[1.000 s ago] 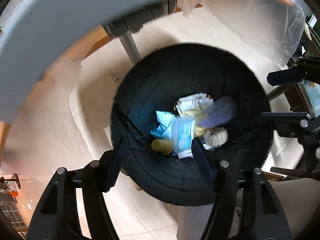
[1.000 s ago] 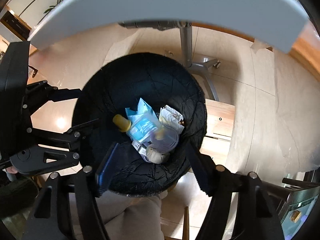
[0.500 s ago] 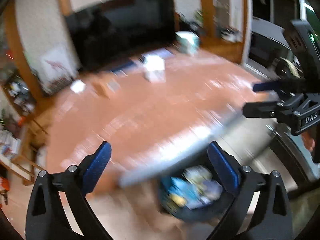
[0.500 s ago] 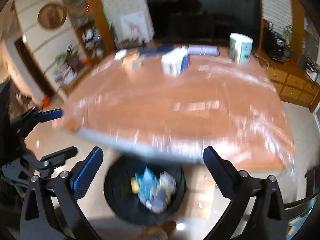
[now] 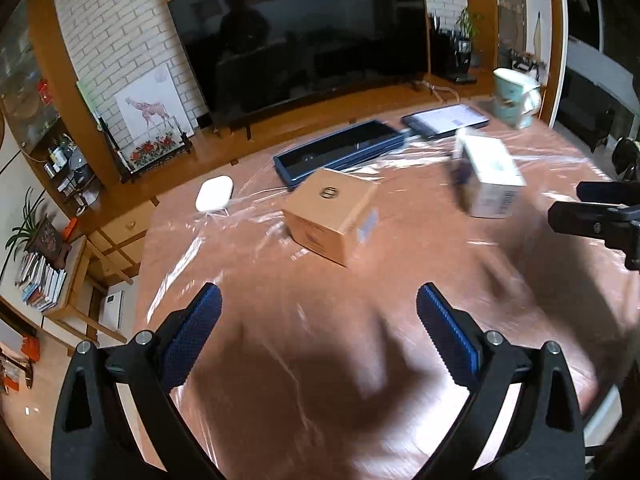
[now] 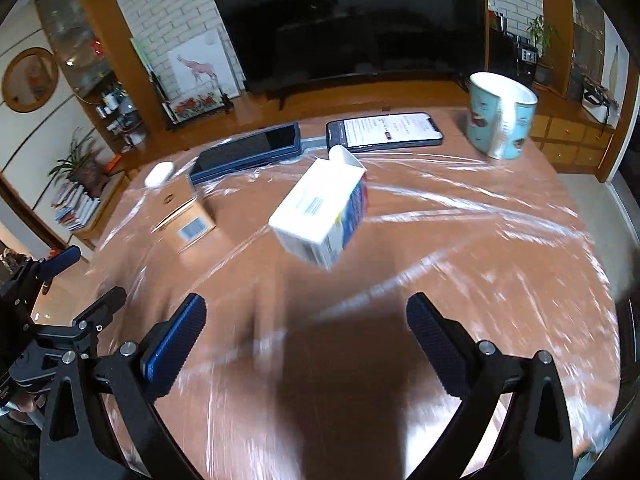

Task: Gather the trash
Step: 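Grasp the brown cardboard box with the left tool while the right tool grasps the white barcode box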

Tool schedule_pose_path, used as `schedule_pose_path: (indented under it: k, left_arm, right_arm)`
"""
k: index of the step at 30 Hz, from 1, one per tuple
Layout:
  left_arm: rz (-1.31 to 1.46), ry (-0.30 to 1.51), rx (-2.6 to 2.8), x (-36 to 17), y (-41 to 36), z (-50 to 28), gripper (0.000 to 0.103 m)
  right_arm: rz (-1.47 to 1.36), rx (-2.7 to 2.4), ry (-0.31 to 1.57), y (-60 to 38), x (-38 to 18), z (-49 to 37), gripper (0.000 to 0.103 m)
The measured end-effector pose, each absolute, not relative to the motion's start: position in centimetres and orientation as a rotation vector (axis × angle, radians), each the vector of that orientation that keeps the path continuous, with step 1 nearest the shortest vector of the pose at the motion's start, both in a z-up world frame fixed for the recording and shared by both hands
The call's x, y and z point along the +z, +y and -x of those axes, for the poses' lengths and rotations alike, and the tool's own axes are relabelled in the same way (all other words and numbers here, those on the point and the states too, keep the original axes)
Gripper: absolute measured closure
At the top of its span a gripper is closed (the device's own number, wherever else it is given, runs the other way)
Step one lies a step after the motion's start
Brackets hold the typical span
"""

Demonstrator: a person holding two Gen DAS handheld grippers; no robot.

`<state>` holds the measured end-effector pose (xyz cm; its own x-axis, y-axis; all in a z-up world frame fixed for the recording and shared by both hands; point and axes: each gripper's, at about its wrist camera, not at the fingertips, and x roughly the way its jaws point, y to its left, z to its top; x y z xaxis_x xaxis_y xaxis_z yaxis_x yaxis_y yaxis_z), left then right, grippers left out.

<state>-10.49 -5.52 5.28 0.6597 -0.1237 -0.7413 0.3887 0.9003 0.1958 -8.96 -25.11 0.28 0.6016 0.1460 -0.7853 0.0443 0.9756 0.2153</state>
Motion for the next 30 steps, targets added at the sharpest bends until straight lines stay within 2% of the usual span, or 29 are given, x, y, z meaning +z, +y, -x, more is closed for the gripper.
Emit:
schedule_pose_path:
  k: [7, 16, 19, 21, 22, 23, 24, 25, 26, 30]
  left_arm:
    - [-0.373, 0.847, -0.349, 3.2, -5.6, 5.1, 0.004]
    - [-0.387, 0.862, -0.414, 2.1, -7.1, 1.5, 0.004]
    - [-0.379, 0.863, -0.440, 1.9, -7.6, 1.1, 0.005]
    - [-0.373, 0.861, -0.451, 1.9, -7.8, 1.1, 0.009]
    - [-0.368, 0.864, -0.459, 1.9, -7.8, 1.1, 0.018]
    - [-0.361, 0.875, -0.466, 1.8, -7.9, 1.1, 0.024]
    - [-0.349, 0.889, -0.477, 1.7, -7.9, 1.0, 0.035]
    - [-0.336, 0.900, -0.485, 1.6, -7.9, 0.8, 0.043]
    - [-0.323, 0.904, -0.487, 1.6, -7.8, 0.8, 0.043]
    - [-0.294, 0.905, -0.476, 1.9, -7.7, 1.2, 0.044]
  right_arm:
    - [-0.256, 0.013, 0.986, -24.3, -2.3, 3.2, 0.004]
    - [-0.279, -0.012, 1.008, -23.9, -3.7, 0.0, 0.004]
    - [-0.288, -0.014, 1.010, -24.1, -3.9, -0.5, 0.008]
    - [-0.271, -0.018, 1.007, -24.1, -3.8, -0.5, 0.020]
    - [-0.265, -0.016, 1.005, -24.2, -3.7, -0.6, 0.022]
    - [-0.263, -0.013, 1.001, -24.3, -3.7, -0.5, 0.030]
    - [-0.265, -0.010, 0.998, -24.4, -3.6, -0.5, 0.039]
    - [-0.271, -0.003, 0.996, -24.6, -3.6, -0.4, 0.044]
    - [-0.289, 0.013, 0.993, -24.9, -3.6, -0.2, 0.050]
    - [-0.352, 0.063, 0.978, -26.1, -3.5, 0.7, 0.055]
